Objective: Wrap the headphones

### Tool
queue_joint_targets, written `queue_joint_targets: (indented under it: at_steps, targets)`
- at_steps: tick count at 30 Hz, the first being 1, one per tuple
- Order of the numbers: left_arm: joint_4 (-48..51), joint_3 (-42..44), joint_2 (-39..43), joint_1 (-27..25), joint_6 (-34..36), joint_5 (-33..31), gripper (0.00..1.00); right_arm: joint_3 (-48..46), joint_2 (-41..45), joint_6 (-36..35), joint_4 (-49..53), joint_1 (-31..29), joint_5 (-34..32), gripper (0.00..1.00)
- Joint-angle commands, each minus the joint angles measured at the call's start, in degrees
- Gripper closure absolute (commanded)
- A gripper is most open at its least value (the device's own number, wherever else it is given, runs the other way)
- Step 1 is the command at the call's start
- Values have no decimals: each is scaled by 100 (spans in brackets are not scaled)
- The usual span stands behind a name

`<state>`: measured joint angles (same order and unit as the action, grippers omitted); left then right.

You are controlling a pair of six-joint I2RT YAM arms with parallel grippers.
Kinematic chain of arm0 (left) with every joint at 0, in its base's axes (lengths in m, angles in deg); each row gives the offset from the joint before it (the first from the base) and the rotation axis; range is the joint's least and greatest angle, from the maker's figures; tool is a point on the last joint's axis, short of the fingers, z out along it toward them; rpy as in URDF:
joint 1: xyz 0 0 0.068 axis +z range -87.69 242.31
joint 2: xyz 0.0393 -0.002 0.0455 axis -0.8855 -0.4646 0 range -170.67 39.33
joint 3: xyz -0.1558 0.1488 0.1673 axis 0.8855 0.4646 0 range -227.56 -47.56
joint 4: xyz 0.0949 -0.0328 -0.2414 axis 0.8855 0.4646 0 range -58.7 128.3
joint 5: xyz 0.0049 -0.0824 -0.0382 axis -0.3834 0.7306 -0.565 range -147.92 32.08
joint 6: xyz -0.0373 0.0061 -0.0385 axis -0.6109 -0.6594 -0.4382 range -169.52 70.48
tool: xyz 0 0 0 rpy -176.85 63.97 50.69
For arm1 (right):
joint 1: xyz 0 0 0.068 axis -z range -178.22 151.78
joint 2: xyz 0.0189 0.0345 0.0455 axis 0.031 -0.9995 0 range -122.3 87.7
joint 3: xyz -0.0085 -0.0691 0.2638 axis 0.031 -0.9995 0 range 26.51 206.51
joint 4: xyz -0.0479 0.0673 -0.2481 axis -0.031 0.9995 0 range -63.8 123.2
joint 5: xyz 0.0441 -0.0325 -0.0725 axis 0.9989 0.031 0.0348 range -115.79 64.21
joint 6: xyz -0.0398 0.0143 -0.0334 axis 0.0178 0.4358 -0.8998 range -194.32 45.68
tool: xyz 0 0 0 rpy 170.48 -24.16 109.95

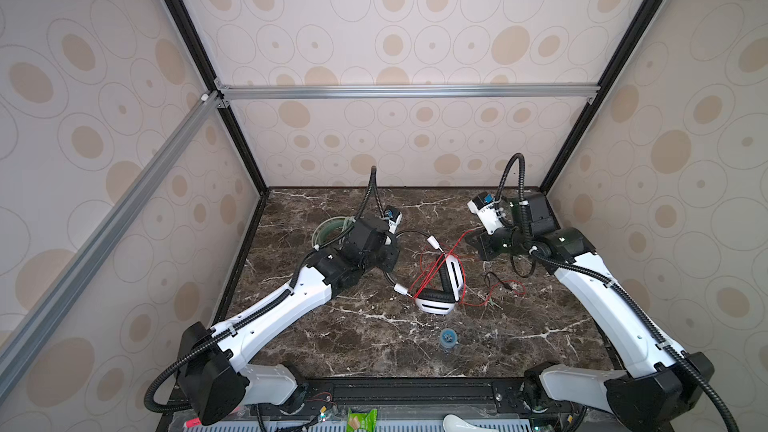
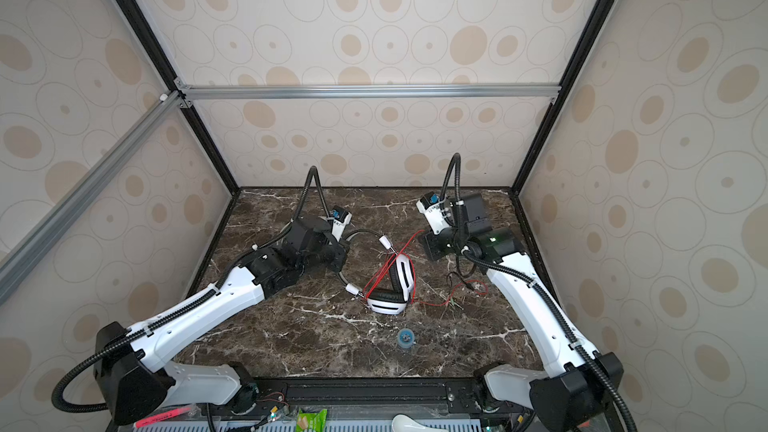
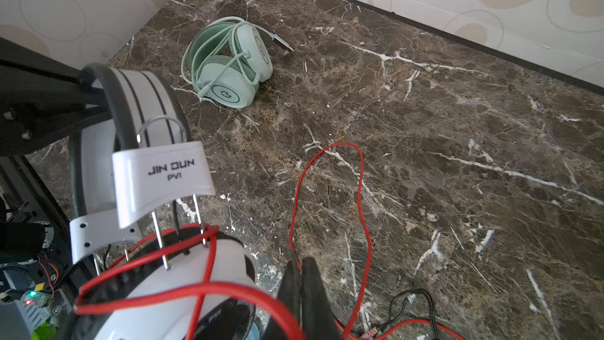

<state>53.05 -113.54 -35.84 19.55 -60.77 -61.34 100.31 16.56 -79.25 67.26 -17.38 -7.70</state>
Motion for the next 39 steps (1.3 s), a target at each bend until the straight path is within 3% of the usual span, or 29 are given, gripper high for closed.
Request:
queue_joint_targets:
  at_steps: [1,10,27,39]
  targets:
    - [-152,-111,191,-67,-190,512,100,-84,101,130,-158,41,116,98]
    - [-322,-202,317,-83,-573,1017,100,-372,363,398,-597,151,529,97]
    - [-879,-504,853,-87,-957,996,100,-634,573,782,-1434,257,1362,95]
    - [-988,-1390,627,-97,-1006,1255,100,-785,628,972,-2207,257,2074,82]
